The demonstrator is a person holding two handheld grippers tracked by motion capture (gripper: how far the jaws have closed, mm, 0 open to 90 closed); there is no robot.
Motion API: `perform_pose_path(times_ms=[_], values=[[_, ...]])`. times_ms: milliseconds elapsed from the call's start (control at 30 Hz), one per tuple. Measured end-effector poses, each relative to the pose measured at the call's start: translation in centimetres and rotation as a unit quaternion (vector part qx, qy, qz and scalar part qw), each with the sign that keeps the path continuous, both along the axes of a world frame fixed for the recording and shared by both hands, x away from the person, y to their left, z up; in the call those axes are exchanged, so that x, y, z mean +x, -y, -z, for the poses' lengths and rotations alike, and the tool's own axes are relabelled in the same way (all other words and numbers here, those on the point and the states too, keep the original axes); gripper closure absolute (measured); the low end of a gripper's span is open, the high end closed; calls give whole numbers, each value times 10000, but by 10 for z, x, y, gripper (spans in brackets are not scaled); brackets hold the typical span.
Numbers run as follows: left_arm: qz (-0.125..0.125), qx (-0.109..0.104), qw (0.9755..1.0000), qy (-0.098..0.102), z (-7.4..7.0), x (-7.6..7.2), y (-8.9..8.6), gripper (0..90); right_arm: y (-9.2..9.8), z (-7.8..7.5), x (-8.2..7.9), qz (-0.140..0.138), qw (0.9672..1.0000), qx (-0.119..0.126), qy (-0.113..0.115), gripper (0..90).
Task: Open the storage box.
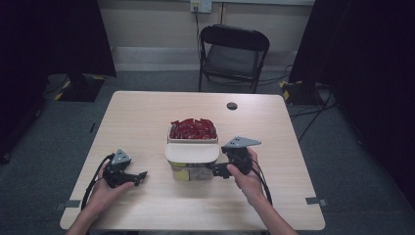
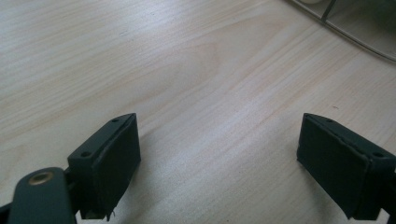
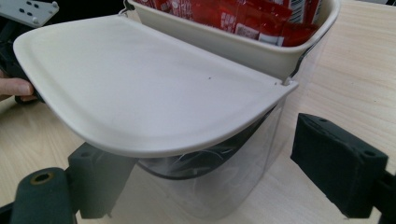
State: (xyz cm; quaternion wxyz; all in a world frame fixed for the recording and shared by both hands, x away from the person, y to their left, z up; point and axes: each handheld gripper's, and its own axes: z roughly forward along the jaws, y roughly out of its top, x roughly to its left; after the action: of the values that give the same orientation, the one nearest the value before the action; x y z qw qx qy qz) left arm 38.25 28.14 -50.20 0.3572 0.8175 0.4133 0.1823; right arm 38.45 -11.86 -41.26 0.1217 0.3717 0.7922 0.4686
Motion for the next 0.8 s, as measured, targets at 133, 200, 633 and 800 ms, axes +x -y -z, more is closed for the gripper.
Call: perform_pose_path(times_ms=[133,200,633,800], values=[[3,-1,10000,-2,0,0,0,129,1,-4,2,-4,10000,55,42,140],[1,-1,10000,-1,0,0,0,129,3,-6,4,14,10000,28,45,140],[1,-1,10000,-3,0,0,0,129,8,-14,14,22,9999,141,43,141],[-2,-6,10000,-2,0,0,0,129,7,-20,19,26,9999,90,91,143]])
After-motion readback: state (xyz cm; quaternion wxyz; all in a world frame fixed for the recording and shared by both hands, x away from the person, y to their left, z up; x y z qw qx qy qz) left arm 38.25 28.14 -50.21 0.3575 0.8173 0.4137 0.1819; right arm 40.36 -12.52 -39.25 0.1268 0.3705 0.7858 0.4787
